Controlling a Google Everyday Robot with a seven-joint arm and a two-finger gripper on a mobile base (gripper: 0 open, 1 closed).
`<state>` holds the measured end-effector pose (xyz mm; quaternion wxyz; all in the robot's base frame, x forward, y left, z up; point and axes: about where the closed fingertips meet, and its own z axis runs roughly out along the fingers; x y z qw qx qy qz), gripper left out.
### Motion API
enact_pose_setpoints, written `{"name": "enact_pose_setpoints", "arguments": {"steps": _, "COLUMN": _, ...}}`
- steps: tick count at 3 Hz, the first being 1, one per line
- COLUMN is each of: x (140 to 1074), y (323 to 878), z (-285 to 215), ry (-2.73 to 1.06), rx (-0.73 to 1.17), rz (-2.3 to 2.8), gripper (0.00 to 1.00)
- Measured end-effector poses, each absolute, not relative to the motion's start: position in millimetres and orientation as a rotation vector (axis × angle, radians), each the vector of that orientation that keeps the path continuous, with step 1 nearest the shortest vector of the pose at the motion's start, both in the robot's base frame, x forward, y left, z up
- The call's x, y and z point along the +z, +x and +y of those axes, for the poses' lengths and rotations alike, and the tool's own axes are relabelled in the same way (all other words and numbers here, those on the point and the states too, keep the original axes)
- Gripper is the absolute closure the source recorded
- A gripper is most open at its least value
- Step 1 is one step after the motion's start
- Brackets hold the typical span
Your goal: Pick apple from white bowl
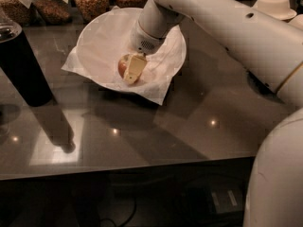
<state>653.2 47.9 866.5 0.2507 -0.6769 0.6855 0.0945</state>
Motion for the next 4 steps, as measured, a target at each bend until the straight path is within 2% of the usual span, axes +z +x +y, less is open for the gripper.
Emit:
{"name": "enact_pose_setpoints", "arguments": {"steps": 1, "x": 860, "y": 655, "z": 45, "ry": -1.845, "rx": 0.254, "rz": 1.887, "gripper": 0.3}}
{"name": "enact_pose_setpoints", "arguments": {"steps": 2, "x": 856, "y": 656, "z": 44, "ry": -1.852, "rx": 0.25, "rz": 1.899, "gripper": 0.49}}
{"name": "enact_pose_setpoints", "arguments": {"steps": 4, "x": 870, "y": 653, "z": 38, "ry": -1.856, "rx": 0.245, "rz": 1.894, "gripper": 0.95}}
